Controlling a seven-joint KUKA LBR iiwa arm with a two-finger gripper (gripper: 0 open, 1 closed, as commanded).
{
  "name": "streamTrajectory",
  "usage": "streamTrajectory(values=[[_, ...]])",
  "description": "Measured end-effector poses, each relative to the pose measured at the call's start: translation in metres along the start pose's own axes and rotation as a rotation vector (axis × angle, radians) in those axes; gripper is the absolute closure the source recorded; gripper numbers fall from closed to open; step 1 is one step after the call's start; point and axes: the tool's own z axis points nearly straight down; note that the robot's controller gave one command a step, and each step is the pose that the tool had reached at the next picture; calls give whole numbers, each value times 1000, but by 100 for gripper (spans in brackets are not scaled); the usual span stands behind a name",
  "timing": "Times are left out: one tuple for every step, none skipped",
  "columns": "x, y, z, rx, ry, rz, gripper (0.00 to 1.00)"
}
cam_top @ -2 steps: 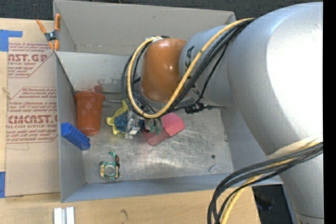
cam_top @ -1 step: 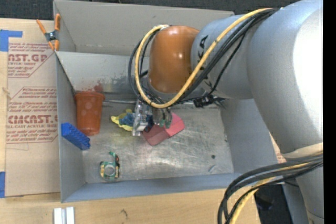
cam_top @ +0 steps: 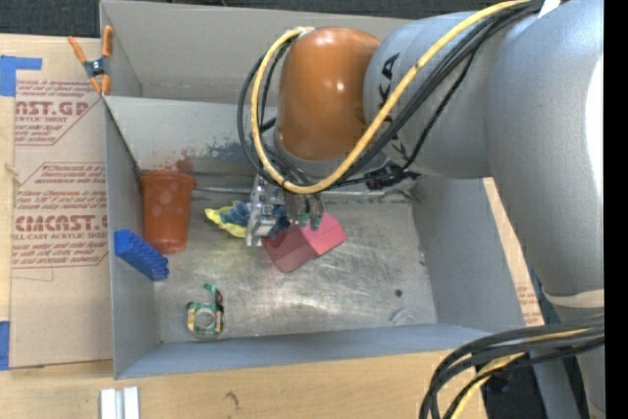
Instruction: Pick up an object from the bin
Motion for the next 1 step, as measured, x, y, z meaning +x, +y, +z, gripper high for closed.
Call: streamTrajectory(values=[[-2, 1, -135, -1, -2, 43, 100]])
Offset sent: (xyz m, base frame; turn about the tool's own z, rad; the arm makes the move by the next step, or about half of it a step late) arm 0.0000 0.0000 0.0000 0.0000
